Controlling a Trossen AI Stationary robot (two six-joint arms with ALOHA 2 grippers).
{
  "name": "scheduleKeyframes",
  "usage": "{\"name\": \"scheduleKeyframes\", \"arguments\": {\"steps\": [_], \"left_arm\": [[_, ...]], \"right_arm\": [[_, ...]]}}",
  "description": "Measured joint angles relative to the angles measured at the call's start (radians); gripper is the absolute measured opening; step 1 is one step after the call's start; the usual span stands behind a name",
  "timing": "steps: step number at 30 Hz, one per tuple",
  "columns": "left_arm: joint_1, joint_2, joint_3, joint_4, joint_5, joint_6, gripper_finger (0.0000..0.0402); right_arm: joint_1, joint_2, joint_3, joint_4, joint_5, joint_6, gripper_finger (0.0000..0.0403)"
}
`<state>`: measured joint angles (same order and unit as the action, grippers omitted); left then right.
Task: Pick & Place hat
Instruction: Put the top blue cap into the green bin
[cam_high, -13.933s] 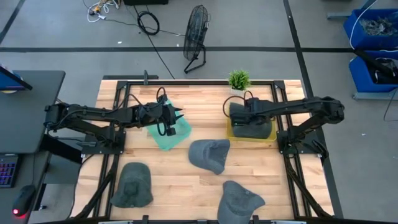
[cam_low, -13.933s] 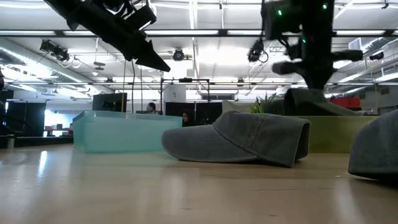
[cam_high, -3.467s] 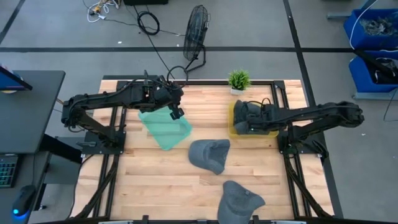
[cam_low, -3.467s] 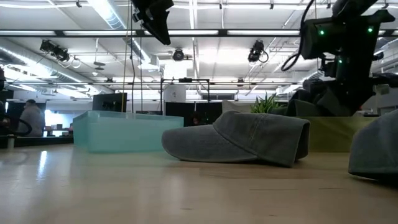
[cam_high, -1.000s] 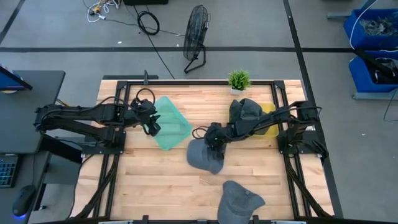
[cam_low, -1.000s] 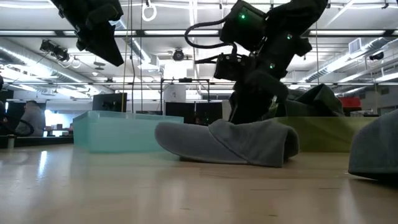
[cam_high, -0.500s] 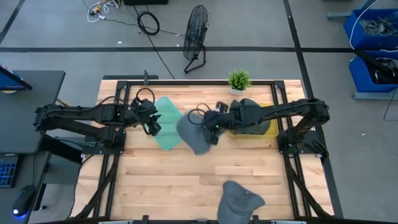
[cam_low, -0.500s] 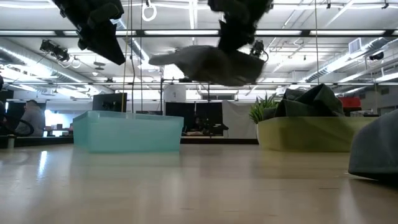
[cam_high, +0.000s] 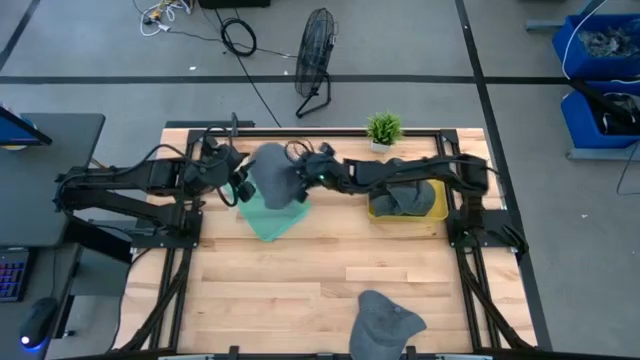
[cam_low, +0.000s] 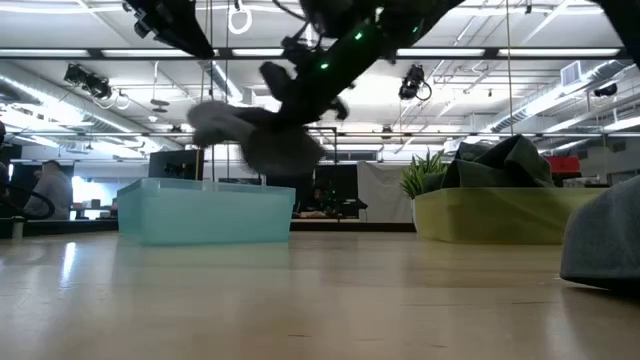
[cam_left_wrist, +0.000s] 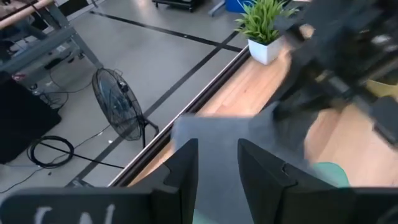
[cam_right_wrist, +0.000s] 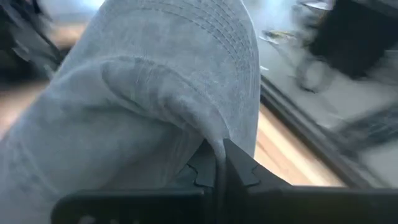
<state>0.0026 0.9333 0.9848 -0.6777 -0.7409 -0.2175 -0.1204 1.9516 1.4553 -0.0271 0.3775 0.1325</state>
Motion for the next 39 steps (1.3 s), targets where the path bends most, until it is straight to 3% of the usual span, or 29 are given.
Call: {"name": "scheduleKeyframes", "arguments": {"steps": [4,10,15,26,34,39], "left_arm": [[0.000,0.003,-0.001,-0.014,0.002,-0.004,0.0115],[0.000,0.003,-0.001,-0.016,0.002,0.003,0.0115],[0.000,0.003,-0.001,-0.016,0.002,0.005,0.0115],[0.000,0.003,-0.001,-0.017,0.002,0.004,0.0115],[0.000,0.003,-0.001,-0.055,0.002,-0.007,0.0115],[0.000,0.003,-0.001,-0.070,0.002,-0.007,0.0115]], "right_arm": [[-0.011,0.096,0.079,0.069,-0.098,0.043,0.0009],[-0.015,0.227,0.147,0.058,-0.109,0.069,0.0009],[-0.017,0.248,0.156,0.074,-0.083,0.073,0.0013],[-0.043,0.245,0.156,0.114,-0.195,0.125,0.0102],[-0.044,0.162,0.156,0.034,-0.183,0.078,0.0137],[-0.042,0.108,0.156,-0.165,-0.012,0.050,0.0109]]}}
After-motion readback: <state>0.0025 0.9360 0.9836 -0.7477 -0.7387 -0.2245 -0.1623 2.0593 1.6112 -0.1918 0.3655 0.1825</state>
